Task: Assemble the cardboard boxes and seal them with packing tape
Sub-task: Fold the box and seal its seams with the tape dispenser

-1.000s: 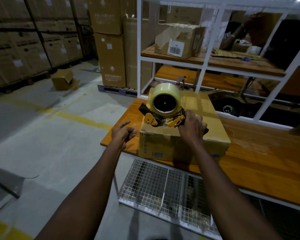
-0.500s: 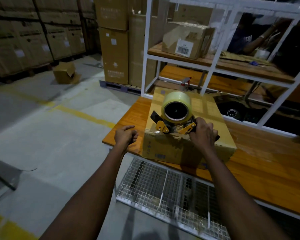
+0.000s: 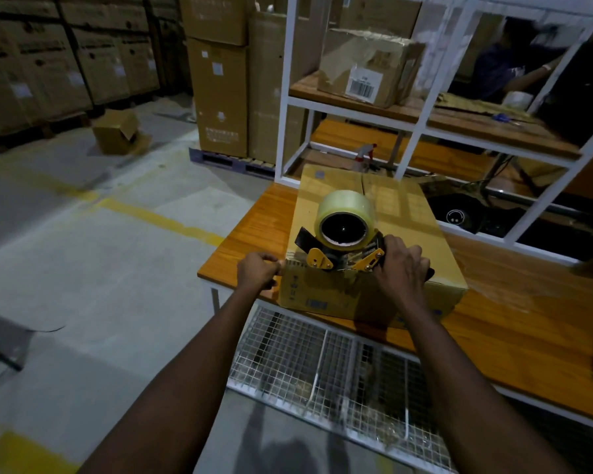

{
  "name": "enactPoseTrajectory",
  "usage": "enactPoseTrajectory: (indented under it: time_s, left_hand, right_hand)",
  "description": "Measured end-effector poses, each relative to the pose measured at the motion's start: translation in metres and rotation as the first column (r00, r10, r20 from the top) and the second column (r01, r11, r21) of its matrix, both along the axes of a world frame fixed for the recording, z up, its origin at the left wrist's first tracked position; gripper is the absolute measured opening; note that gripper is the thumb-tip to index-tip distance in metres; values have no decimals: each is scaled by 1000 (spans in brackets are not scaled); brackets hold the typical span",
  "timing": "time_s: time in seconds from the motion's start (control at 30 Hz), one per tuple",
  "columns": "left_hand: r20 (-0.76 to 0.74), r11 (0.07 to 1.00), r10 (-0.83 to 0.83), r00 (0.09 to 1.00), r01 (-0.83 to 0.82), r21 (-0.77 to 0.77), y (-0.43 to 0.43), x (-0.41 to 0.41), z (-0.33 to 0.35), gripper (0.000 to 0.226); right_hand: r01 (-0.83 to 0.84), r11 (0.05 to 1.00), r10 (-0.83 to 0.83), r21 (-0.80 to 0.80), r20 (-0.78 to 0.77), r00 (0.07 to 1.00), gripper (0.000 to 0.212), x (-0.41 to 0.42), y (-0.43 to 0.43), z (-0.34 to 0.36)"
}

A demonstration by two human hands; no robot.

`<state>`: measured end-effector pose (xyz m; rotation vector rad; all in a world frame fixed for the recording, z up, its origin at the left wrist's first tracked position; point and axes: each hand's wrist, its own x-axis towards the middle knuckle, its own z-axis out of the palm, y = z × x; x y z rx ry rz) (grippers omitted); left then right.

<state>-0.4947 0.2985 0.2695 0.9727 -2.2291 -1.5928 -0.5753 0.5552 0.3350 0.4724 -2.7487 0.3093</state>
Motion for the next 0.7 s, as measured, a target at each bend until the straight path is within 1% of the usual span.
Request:
enactPoseTrajectory:
  time_s: [0.07,0.17,0.27,0.33,0.43,0.5,0.57,0.63,0.67,0.7]
  left_hand:
    - [54,991,-75,996,81,-110,-6,0,2,22]
    - [123,941,-158,980,187,-282,-10,2,5,25]
    - [180,910,-155,971,211,-357,-12,0,4,29]
    - [201,900,-140,969,210,-382,-12,-1,4,28]
    - [188,904,-123,974,188,-383,-11,-2,-1,32]
    - [176,904,-120,977,180,-387,-12,-1,-3,40]
    - [175,905,-113,978,175,-388,-15,0,-8,54]
    - [205,901,-127,971,199,-385,-18,3,-12,65]
    - [212,902,-145,966,217,-372,-17,7,-12,64]
    - [188,908,-170,967,228,-352,-15,10,-13,59]
  right_hand:
    - [12,1000,-12,9,19,1000,31,-1,1,-1]
    - [13,1000,-13,21,10,1000,32,-1,0,-2]
    - [13,998,-12,55,-10,1000,33,-1,-1,1]
    - [12,998,-11,63,-7,1000,32,-1,-2,1]
    - [0,999,0,44,-3,1000,32,-2,-1,0]
    - [1,999,-1,42,0,1000,33,-2,0,-1]
    - [7,999,-7,37,15,1000,34,-2,0,-1]
    - [5,1000,-5,28,24,1000,35,-1,0,-1]
    - [3,1000,-4,24,26,1000,35,-1,1,-2]
    - [3,1000,-3,22,27,1000,35,-1,1,-2]
